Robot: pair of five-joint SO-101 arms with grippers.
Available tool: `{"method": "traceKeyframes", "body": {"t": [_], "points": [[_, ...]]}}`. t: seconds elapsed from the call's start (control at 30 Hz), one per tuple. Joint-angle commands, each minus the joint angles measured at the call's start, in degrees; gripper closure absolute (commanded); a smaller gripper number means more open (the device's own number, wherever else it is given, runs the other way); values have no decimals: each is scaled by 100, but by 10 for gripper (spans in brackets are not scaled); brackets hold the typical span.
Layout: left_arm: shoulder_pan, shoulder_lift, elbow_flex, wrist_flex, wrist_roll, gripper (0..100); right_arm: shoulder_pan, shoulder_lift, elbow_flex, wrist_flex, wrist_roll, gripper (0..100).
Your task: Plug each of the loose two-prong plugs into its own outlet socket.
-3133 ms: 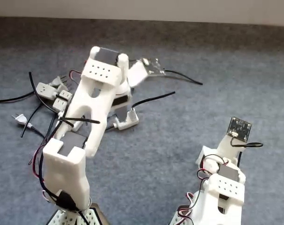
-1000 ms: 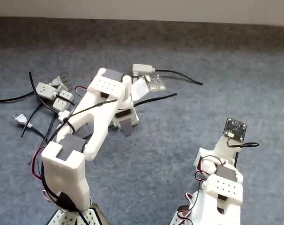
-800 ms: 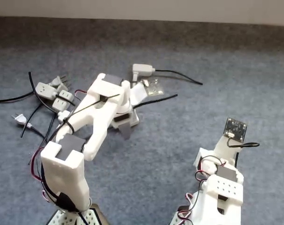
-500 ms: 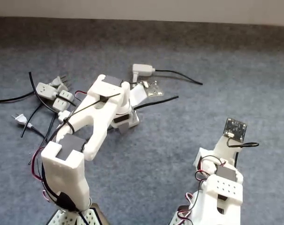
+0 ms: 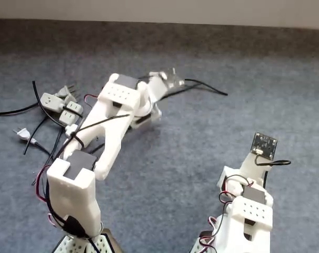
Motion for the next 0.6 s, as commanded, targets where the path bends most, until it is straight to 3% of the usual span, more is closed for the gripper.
{"method": "traceKeyframes", "body": {"t": [0.0,0.1,0.23,0.57], "points": [[-31,-233,-1042,-79,695,944,-48,-57,-31,-110,-18,989],[-31,-215,-1666,-79,1204,944,-48,-57,-31,-110,-18,989],[13,110,-2246,-229,1204,944,-48,-57,-31,-110,-18,989],[-400,3020,-5007,-440,1204,943,-57,-57,-31,-110,-18,989]]}}
